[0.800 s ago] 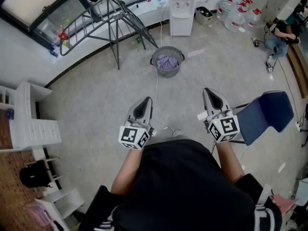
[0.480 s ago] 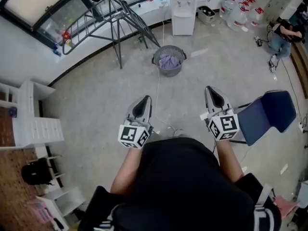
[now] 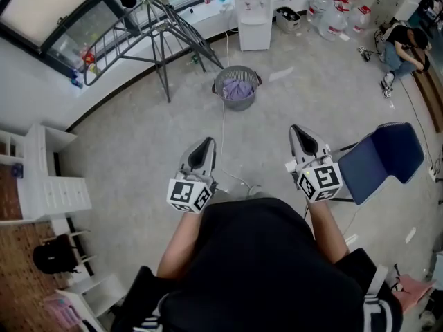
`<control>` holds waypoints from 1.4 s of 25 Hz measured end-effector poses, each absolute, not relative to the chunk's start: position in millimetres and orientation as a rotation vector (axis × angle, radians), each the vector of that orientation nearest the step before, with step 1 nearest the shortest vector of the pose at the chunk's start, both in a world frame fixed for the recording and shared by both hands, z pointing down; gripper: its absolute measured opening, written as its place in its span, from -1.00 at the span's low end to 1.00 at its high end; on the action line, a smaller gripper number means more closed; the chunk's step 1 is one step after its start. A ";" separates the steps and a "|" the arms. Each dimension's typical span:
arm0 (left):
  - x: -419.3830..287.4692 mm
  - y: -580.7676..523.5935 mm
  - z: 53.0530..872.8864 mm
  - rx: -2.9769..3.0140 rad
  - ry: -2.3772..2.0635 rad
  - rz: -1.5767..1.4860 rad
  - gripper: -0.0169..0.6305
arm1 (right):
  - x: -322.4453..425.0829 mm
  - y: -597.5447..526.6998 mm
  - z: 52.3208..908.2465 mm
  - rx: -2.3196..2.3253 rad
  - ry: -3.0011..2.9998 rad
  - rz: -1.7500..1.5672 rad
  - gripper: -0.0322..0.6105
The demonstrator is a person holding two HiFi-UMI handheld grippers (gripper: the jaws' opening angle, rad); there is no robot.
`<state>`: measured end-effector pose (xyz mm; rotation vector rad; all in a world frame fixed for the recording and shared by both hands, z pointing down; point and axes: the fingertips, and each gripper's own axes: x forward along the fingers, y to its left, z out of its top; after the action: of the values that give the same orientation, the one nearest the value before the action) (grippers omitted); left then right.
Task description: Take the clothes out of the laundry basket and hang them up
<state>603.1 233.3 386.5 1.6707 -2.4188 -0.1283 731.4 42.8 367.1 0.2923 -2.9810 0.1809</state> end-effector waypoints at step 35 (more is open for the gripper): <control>310.0 230.7 450.0 1.522 -2.371 -0.185 -0.33 | 459.8 34.8 445.5 0.172 -2.731 0.409 -0.30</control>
<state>310.0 230.7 450.0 1.5219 -2.3708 -0.1853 459.8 34.8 445.5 0.1717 -2.7308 0.4087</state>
